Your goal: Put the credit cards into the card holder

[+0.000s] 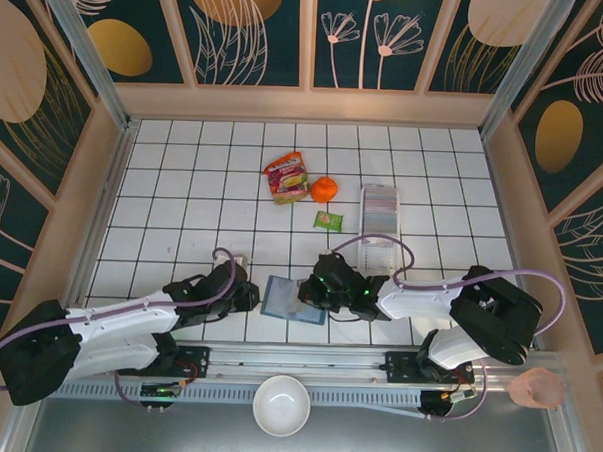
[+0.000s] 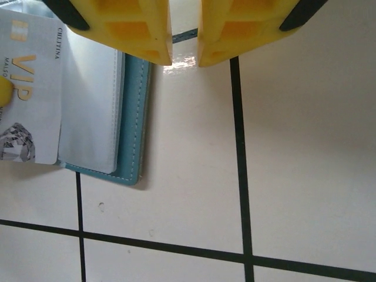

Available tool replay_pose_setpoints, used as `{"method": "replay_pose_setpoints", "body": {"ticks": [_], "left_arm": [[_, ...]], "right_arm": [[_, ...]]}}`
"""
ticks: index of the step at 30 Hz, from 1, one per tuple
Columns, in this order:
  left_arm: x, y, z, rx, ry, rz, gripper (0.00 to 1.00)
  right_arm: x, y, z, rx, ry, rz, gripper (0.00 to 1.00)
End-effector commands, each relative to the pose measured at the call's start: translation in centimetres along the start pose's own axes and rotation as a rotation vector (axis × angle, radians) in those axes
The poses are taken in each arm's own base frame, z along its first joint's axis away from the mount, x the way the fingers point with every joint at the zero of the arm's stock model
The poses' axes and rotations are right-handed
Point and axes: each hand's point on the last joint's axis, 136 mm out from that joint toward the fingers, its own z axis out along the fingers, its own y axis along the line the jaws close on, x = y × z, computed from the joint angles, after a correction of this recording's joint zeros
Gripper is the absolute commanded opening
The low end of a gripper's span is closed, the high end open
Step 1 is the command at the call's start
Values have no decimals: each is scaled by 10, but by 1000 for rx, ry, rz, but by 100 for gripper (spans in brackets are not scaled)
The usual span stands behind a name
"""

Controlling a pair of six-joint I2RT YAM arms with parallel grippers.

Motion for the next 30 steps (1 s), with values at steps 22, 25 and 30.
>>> {"method": "replay_pose_setpoints", "body": {"ticks": [22, 25, 30], "left_arm": [[28, -26, 17, 158, 148, 79, 6], [30, -19, 20, 131, 154, 72, 5], [34, -12, 23, 112, 159, 61, 2]], "right_arm": [[25, -27, 3, 105, 76, -22, 0], [26, -24, 3, 91, 75, -16, 0], [29, -22, 3, 78, 77, 4, 0]]}}
